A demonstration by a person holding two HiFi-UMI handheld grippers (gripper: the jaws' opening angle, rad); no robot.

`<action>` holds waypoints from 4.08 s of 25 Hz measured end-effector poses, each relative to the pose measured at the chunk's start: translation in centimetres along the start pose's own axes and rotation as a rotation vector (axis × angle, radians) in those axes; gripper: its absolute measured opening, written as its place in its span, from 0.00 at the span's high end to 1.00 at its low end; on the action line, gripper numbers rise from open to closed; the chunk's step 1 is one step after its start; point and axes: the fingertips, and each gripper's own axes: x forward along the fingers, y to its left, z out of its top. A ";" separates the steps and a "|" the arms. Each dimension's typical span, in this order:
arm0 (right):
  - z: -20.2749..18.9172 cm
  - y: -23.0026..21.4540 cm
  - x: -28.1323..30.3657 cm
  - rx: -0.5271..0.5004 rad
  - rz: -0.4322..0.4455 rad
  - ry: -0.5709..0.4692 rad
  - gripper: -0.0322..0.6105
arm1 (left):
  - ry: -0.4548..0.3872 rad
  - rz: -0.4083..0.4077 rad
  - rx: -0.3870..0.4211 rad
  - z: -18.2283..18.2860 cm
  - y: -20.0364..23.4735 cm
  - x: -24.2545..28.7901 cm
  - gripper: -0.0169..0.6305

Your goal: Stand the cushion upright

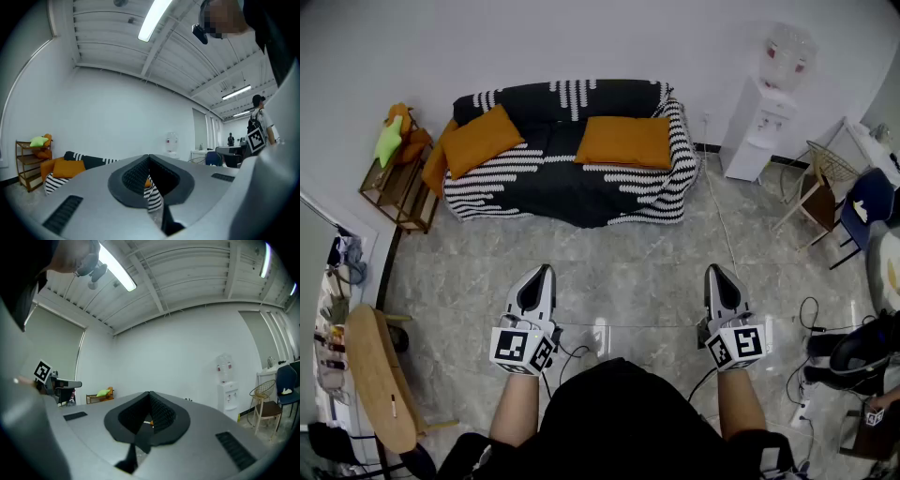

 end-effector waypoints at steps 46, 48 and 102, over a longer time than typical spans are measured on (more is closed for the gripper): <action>-3.1 8.5 9.5 0.079 0.005 0.034 0.51 | 0.193 -0.154 -0.033 -4.4 9.8 3.0 0.55; -3.2 7.3 10.7 0.096 -0.008 0.026 0.51 | 0.198 -0.162 -0.022 -4.5 9.9 4.4 0.55; -3.3 -11.8 54.5 -0.085 -0.067 0.070 0.56 | 0.170 -0.130 0.012 -2.9 27.9 50.4 0.46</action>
